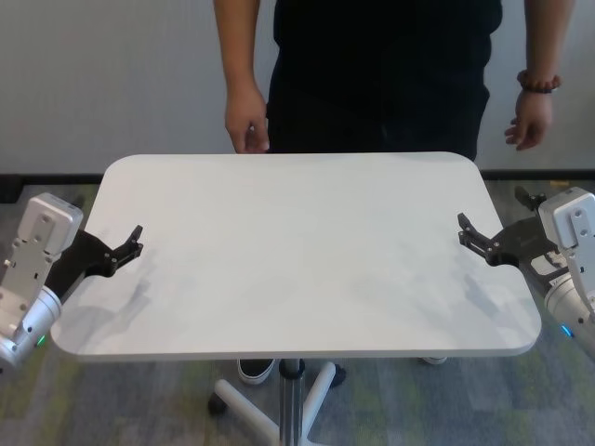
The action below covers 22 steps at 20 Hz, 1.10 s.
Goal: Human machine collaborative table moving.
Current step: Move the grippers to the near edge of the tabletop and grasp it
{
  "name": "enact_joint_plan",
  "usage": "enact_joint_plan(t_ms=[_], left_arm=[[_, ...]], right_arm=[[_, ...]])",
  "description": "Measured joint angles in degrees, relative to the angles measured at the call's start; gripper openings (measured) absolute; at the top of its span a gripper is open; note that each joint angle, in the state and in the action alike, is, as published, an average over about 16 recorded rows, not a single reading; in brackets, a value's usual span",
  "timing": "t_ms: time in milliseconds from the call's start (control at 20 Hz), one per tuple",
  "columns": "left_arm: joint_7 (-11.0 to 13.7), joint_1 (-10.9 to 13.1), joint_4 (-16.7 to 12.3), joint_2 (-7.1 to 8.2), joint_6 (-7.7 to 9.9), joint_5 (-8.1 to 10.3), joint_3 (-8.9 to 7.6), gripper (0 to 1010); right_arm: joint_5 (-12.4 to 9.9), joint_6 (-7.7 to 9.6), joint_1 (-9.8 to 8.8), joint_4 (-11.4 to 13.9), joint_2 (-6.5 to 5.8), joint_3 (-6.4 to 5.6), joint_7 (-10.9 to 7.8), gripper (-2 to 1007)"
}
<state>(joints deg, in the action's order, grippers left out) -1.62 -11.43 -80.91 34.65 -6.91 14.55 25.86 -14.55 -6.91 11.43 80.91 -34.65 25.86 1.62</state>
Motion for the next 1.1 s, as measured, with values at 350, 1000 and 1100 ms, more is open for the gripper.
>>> enact_joint_plan(t_ms=[350, 1000, 1100], left_arm=[[0.01, 0.00, 0.00, 0.00, 0.00, 0.00, 0.00, 1003], [0.03, 2.92, -2.63, 2.88, -1.35, -3.16, -0.46, 1003], [0.01, 4.32, -3.87, 4.06, -1.71, -3.81, -0.89, 1003]], right_arm=[[0.00, 0.00, 0.00, 0.00, 0.00, 0.00, 0.00, 1005], [2.41, 2.78, -2.83, 5.09, -0.94, 0.52, 0.87, 1005], [3.26, 3.85, -4.25, 7.27, -1.50, 0.63, 1.32, 1005]])
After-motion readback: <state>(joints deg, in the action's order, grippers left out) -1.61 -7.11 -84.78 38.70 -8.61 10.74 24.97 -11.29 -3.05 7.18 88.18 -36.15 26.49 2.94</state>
